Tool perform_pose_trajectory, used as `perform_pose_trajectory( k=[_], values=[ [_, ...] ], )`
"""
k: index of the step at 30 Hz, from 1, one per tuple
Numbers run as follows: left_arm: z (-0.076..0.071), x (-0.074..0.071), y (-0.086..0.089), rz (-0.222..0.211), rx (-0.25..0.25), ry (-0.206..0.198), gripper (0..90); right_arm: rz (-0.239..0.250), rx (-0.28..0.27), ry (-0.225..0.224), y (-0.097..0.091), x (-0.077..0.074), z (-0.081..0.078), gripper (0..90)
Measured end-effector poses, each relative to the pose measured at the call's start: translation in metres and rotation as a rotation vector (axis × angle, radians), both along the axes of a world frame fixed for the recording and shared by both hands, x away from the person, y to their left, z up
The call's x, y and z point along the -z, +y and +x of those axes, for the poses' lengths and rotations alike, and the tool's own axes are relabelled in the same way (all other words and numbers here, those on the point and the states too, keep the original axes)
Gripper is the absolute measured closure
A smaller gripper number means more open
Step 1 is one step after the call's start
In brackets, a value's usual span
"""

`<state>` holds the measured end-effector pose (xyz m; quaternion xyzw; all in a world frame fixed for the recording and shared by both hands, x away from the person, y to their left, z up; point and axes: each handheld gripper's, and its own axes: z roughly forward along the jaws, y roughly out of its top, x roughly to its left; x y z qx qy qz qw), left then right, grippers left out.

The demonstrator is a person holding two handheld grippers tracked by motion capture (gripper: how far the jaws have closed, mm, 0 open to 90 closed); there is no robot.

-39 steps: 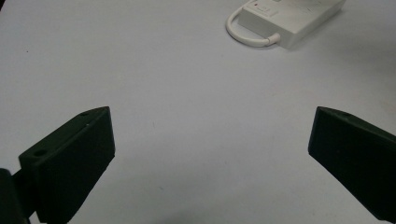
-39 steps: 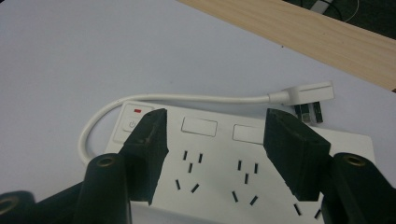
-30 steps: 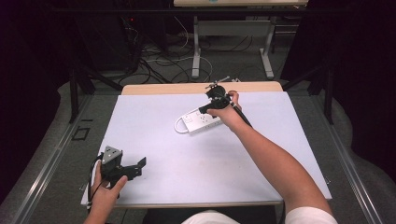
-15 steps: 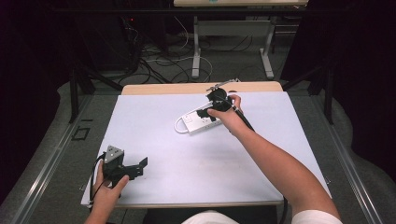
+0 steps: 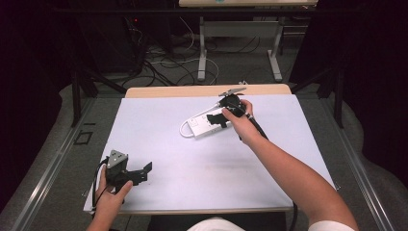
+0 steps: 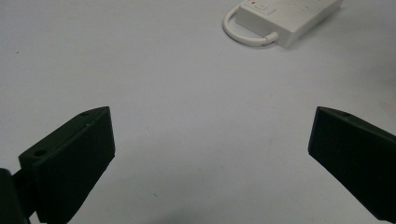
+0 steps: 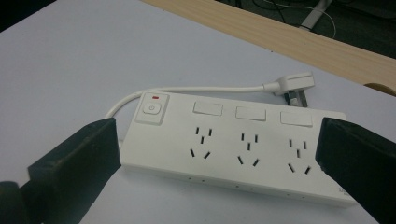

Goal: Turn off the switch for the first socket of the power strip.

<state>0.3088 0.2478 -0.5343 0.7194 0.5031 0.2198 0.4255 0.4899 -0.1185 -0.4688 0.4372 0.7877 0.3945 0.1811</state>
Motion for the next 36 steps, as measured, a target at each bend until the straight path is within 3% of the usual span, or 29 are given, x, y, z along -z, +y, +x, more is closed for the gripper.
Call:
perform_pose_trajectory(
  k=[11, 18, 23, 31, 36],
  values=[
    [0.002, -0.001, -0.002, 0.005, 0.010, 0.000, 0.4, 0.011, -0.009, -0.020, -0.029, -0.007, -0.016, 0.0],
    [0.002, -0.001, -0.001, 0.001, 0.009, -0.003, 0.4, 0.016, -0.017, -0.048, -0.061, -0.011, -0.041, 0.0],
    [0.002, -0.001, -0.001, 0.002, 0.001, -0.014, 0.4, 0.005, -0.015, -0.056, -0.076, -0.010, -0.054, 0.0],
    [0.002, -0.001, -0.001, -0.002, -0.004, -0.010, 0.4, 0.030, 0.002, -0.073, -0.100, -0.010, -0.080, 0.0],
    [0.001, -0.001, 0.000, -0.002, -0.005, -0.013, 0.4, 0.013, -0.005, -0.079, -0.111, -0.006, -0.095, 0.0]
  ],
)
